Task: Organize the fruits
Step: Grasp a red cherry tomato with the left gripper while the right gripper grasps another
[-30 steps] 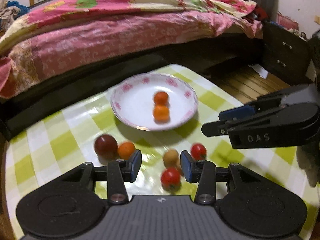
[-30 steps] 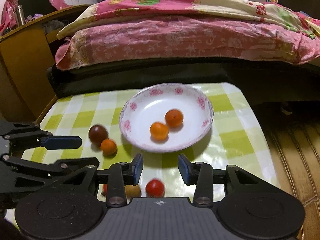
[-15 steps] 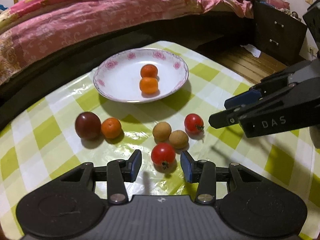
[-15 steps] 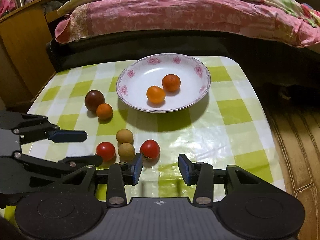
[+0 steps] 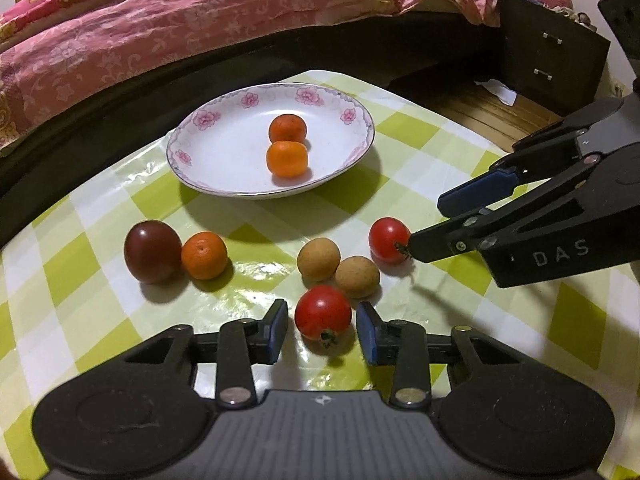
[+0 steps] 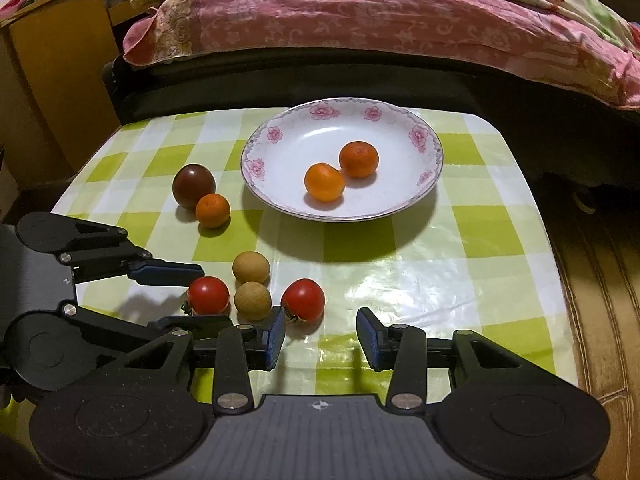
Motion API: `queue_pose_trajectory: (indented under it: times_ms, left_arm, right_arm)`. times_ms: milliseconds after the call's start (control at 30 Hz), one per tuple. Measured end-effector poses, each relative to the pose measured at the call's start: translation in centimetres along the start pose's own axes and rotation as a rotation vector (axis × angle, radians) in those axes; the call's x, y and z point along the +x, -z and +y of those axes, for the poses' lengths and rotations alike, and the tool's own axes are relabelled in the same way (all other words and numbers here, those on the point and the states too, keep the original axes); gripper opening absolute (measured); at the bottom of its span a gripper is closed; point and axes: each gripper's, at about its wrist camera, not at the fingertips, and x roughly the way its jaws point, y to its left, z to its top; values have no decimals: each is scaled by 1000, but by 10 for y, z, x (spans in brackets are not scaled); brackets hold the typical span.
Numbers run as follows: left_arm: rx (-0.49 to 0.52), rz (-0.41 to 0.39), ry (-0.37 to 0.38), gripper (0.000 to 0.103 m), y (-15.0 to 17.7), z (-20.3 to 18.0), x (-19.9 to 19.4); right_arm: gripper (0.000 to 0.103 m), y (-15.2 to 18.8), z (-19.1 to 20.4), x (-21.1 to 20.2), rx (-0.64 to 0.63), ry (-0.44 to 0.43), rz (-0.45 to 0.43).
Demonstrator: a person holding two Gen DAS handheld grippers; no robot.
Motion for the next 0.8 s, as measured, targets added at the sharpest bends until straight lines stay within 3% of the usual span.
queue_pose_trajectory:
  times_ms: [133, 800]
  left_arm:
    - [9, 2, 9, 37, 0, -1, 0]
    - [-36, 32, 60, 37, 0, 9, -6]
  right_arm:
    - [37, 0, -2, 6, 5, -10, 14]
    - [35, -12, -3, 29, 22, -59, 2]
